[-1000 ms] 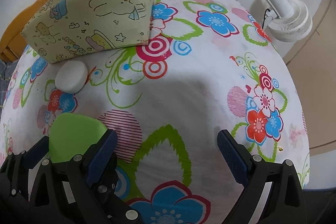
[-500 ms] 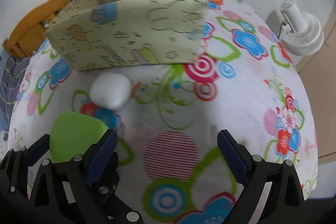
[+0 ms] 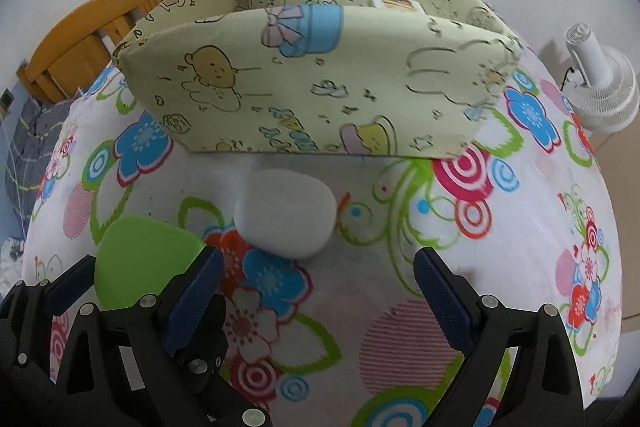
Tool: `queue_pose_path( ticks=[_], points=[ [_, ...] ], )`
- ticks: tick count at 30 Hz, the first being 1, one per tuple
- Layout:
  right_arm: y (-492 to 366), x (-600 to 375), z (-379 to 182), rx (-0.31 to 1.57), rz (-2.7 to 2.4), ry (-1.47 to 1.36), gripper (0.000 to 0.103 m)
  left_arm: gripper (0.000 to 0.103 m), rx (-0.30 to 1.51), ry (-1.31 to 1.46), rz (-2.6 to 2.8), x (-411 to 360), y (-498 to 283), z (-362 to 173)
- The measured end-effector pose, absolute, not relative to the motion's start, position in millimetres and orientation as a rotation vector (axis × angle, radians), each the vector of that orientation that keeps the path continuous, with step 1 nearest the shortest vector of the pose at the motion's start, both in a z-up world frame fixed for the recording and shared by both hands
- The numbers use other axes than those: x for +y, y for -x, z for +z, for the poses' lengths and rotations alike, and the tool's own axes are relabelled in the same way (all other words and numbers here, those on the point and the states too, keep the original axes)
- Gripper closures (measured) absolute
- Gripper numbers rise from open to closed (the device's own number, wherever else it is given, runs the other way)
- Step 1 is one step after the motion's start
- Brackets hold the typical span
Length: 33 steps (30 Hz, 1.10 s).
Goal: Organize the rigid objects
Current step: 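Grasp the green rounded-square case with the left tool, then grasp the white round item with the right tool while the left holds the green case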
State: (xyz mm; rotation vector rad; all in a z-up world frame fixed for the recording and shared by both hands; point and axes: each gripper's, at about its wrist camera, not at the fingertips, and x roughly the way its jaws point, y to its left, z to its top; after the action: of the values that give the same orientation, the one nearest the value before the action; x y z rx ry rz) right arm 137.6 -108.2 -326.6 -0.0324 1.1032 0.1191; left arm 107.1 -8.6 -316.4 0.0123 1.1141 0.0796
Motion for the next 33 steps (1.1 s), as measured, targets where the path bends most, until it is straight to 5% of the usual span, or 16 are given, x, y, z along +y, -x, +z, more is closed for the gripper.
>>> queue_pose_path(
  ticks=[8,18,24,33],
  points=[
    [-156,-94,-330,1.104,0.109,0.054,0.006,0.008,1.123,-0.013,0.084,0,-121,-320],
    [-174,-83,-336,1.139,0.082,0.048,0.02,0.008,1.133,0.004,0.101,8,-131,-325],
    [-177,-76,-333,1.123,0.085,0.066,0.044,0.008,1.13,0.012,0.109,9,-130,-324],
    [-171,-78,-330,1.126,0.098,0.05,0.044,0.008,1.125,0.008,0.115,6,-121,-320]
  ],
)
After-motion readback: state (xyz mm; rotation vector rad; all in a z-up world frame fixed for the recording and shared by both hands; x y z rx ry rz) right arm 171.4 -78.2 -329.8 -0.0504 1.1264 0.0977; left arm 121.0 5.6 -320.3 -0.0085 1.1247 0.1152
